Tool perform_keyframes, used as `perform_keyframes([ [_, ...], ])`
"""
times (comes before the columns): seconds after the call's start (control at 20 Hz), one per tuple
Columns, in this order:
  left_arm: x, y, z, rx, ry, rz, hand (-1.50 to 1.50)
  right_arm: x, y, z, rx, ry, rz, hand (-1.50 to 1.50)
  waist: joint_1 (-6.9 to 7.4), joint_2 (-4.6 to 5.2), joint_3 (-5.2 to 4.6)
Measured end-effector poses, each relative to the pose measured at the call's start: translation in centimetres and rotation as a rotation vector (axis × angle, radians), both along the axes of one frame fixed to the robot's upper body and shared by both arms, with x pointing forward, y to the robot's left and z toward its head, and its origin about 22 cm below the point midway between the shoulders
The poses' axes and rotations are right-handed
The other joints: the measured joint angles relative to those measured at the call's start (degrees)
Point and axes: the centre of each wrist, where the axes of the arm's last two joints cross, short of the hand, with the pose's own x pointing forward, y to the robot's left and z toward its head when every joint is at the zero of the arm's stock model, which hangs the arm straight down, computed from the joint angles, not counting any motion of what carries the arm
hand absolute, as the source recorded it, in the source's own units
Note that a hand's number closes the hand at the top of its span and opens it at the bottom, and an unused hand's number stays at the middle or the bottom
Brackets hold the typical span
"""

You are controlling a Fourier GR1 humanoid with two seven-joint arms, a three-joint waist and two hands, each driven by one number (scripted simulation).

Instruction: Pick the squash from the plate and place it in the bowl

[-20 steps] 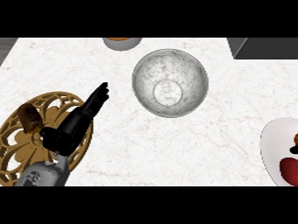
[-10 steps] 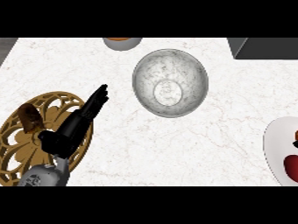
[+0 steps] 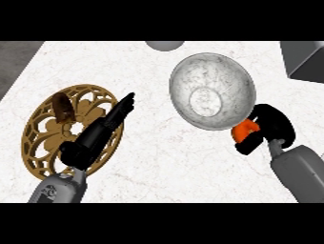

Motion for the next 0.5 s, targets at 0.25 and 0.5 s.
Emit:
perform_keyframes([
  [0.25,0.4,-0.7,-0.1,0.002,0.004,-0.023,0.00,-0.6,13.5,2.2,-0.091,-0.065,0.354,1.50,-0.10,-0.14,0.00],
  [0.5,0.6,-0.3,-0.3,0.002,0.012,0.027,0.00,-2.1,22.4,5.7,-0.225,-0.234,0.456,1.50,-3.31,-0.55,0.14],
])
